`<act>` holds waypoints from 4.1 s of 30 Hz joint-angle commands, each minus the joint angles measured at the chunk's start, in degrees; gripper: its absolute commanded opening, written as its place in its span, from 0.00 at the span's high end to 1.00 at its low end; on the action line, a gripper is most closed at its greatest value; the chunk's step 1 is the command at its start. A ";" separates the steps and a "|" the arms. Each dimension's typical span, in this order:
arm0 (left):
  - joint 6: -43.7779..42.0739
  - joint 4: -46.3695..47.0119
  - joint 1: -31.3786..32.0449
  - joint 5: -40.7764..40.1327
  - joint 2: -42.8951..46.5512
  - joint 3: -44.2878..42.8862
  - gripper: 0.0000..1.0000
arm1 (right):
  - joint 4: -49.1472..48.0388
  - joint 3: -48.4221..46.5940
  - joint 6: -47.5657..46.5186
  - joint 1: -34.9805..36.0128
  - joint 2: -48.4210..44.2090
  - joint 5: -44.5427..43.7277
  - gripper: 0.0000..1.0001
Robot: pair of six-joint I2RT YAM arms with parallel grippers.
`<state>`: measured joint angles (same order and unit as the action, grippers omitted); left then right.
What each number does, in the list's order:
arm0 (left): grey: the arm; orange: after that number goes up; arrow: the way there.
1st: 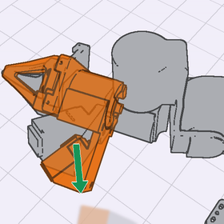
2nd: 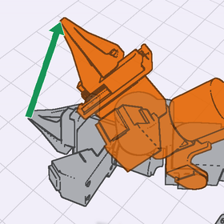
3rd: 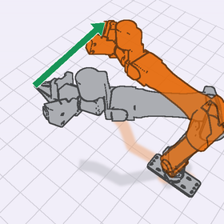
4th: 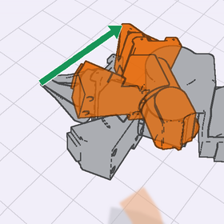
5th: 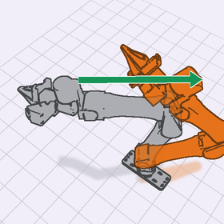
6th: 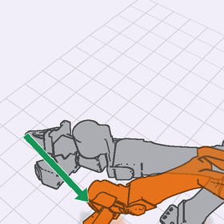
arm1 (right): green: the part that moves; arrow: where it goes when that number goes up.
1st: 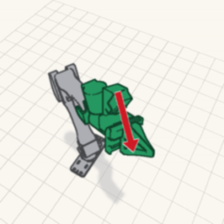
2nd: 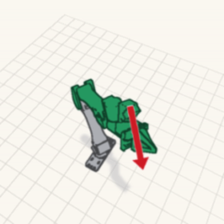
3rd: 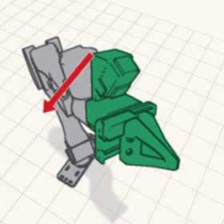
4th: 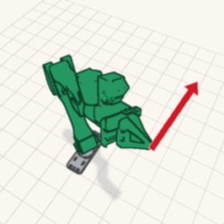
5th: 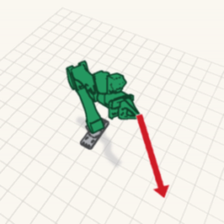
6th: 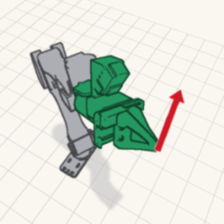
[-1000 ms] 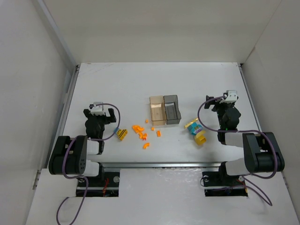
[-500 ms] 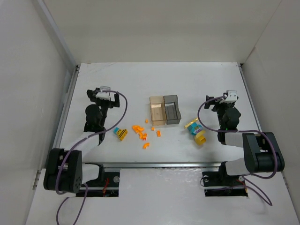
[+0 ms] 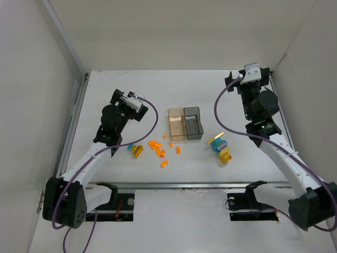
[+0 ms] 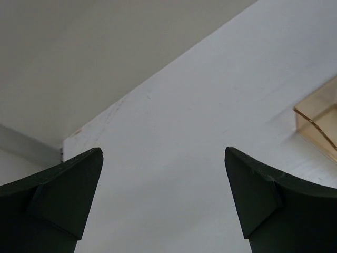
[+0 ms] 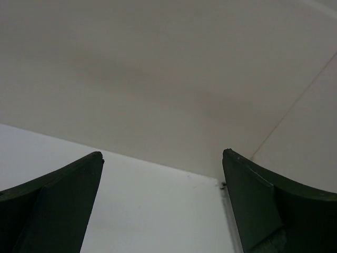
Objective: Sort the legos into containers by color
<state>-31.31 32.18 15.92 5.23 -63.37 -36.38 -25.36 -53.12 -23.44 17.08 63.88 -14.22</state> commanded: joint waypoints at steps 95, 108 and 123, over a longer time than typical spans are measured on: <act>-3.84 -7.49 8.94 26.24 -8.61 -7.83 0.00 | 80.74 -1.98 66.16 9.46 13.38 -1.60 0.00; -4.37 -6.87 11.85 20.17 -9.66 -7.30 0.00 | 67.66 1.08 62.73 8.32 14.35 5.16 0.01; -4.37 -6.87 12.38 17.88 -10.19 -7.83 0.00 | 63.07 1.00 58.33 8.32 18.92 3.06 0.19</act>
<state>-35.16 23.00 28.05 23.73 -73.76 -42.46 40.32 -51.18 35.99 25.56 82.96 -10.04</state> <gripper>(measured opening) 0.997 0.818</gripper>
